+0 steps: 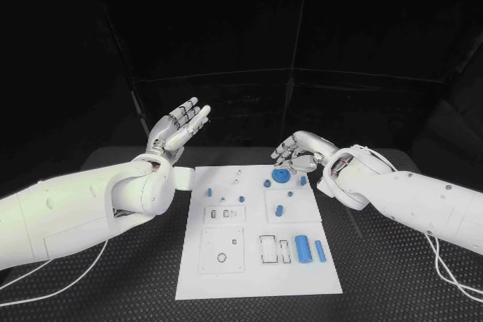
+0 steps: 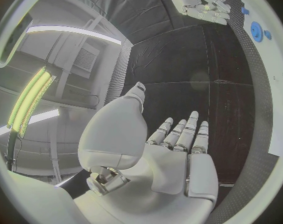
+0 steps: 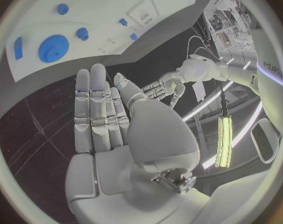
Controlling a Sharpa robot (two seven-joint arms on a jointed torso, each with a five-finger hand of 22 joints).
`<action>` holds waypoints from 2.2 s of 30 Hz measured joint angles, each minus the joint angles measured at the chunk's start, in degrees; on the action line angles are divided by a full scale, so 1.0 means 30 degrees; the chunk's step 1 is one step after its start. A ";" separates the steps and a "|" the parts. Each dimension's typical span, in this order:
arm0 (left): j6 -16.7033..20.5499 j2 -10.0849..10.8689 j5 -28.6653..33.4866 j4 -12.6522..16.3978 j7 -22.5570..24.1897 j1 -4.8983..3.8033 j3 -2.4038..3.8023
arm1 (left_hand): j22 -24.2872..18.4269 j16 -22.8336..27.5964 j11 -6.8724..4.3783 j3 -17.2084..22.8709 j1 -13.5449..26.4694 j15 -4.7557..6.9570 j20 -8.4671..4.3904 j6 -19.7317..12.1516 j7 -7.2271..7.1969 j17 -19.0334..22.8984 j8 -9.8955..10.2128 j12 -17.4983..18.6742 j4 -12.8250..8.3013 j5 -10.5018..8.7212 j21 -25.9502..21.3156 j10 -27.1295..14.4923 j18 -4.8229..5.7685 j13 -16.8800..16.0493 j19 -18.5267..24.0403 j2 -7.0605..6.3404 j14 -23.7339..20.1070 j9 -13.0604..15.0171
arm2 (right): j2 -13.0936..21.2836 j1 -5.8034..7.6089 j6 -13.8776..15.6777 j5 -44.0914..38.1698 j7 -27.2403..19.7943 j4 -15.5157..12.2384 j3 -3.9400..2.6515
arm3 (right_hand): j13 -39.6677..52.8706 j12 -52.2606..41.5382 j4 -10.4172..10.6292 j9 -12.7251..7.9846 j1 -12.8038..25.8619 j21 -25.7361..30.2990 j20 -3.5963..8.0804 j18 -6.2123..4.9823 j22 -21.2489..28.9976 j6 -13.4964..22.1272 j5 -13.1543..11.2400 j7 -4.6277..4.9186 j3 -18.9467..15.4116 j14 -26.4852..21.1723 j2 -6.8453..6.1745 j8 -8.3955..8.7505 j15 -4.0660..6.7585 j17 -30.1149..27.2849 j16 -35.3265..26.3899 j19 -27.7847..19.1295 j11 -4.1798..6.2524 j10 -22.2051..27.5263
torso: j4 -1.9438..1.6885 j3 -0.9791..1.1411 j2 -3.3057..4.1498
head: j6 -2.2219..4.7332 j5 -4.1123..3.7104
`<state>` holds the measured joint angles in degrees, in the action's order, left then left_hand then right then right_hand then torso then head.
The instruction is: Assemble the parts on the task board
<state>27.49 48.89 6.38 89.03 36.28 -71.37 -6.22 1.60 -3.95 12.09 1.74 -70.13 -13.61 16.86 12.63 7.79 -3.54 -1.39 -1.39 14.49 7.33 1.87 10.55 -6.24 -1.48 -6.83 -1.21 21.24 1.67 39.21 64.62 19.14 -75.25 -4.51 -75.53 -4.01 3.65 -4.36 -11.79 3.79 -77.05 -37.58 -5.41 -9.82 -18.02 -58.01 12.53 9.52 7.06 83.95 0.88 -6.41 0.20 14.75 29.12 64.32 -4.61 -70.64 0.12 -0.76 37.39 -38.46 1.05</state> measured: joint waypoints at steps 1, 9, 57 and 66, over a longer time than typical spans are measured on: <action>-0.0013 0.0110 0.0001 0.0162 -0.0003 0.0000 0.0000 | 0.0000 0.0000 0.0027 -0.0018 0.0000 0.0000 0.0000 0.0000 0.0000 -0.0001 0.0000 0.0000 -0.0018 0.0000 0.0001 0.0028 0.0000 -0.0004 0.0000 0.0000 0.0000 0.0000 | -0.0023 0.0035 -0.0134 -0.0570 0.0260 -0.0056 0.0000 | 0.0000 0.0106 0.0018 0.0000 0.0148 -0.0365 0.0084 0.0002 -0.0207 -0.0028 -0.0026 -0.0027 0.0127 0.0000 -0.0062 0.0099 0.0000 0.0444 0.0730 0.0085 0.0036 -0.0036 | -0.0018 -0.0015 0.0103 | 0.0009 -0.0024; -0.0082 0.0581 0.0012 0.1050 -0.0043 -0.0009 -0.0001 | -0.0002 -0.0042 0.0068 -0.0018 0.0001 -0.0033 0.0000 0.0067 0.0067 -0.0019 0.0000 0.0000 -0.0018 0.0000 0.0001 0.0068 -0.0002 -0.0003 0.0000 0.0000 0.0106 -0.0001 | -0.0285 0.0161 -0.1431 -0.4326 0.2027 -0.0338 0.0000 | 0.0022 0.0204 0.0404 0.0001 0.1014 -0.2353 -0.0006 0.0000 -0.1370 -0.0158 -0.0173 -0.0032 0.0916 -0.0001 -0.0645 0.0620 0.0001 0.7341 0.7788 0.0342 -0.0140 0.0773 | -0.0095 -0.0082 0.0751 | 0.0016 -0.0084; -0.0496 0.0822 0.0044 0.2086 -0.0223 -0.0021 0.0001 | 0.0280 -0.0736 0.0265 -0.0152 -0.0136 -0.0345 -0.0015 0.0714 0.0100 -0.0211 -0.0076 0.0001 -0.0464 0.0000 0.0541 0.0552 0.0003 -0.0039 -0.1109 0.0317 0.1227 0.0050 | -0.2356 0.0274 -0.3989 -0.8132 0.3808 0.1121 0.0005 | 0.0095 0.0202 0.1827 0.0005 0.1054 -0.5952 -0.0198 0.0004 -0.4006 0.0011 -0.0180 -0.0056 0.3446 -0.0005 -0.1193 0.0822 0.0001 1.6425 1.5382 -0.0088 -0.0098 0.0578 | -0.0101 -0.0198 0.1624 | -0.0185 0.0070; -0.0530 0.0834 0.0046 0.2095 -0.0232 -0.0021 0.0001 | 0.0278 -0.0736 0.0334 -0.0152 -0.0136 -0.0344 -0.0016 0.0713 0.0099 -0.0210 -0.0076 0.0002 -0.0464 -0.0001 0.0541 0.0620 0.0003 -0.0037 -0.1109 0.0317 0.1226 0.0049 | -0.2516 0.0282 -0.4279 -0.8152 0.3759 0.1263 0.0005 | 0.0089 0.0203 0.1824 0.0066 0.0506 -0.6573 -0.0200 0.0005 -0.4596 -0.0473 -0.0963 -0.0060 0.4654 -0.0005 -0.1098 0.0709 0.0001 1.6803 1.5752 -0.0086 -0.0063 0.0135 | -0.0101 -0.0189 0.1653 | -0.0242 0.0156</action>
<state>25.90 51.39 6.52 95.32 35.59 -71.43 -6.21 2.43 -6.16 13.09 1.28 -70.54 -14.65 16.81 14.77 8.08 -4.17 -1.62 -1.39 13.10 7.32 3.50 12.41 -6.23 -1.59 -10.16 -0.26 24.91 1.82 31.66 65.46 6.31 -99.70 6.76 -71.74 -3.99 3.92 -3.76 -6.32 3.98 -75.54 -57.30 -6.01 -9.80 -31.81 -59.43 9.64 9.34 21.03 83.94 -2.41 -4.28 0.20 65.16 76.37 64.06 -4.80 -70.24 -0.18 -1.33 42.35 -39.18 1.52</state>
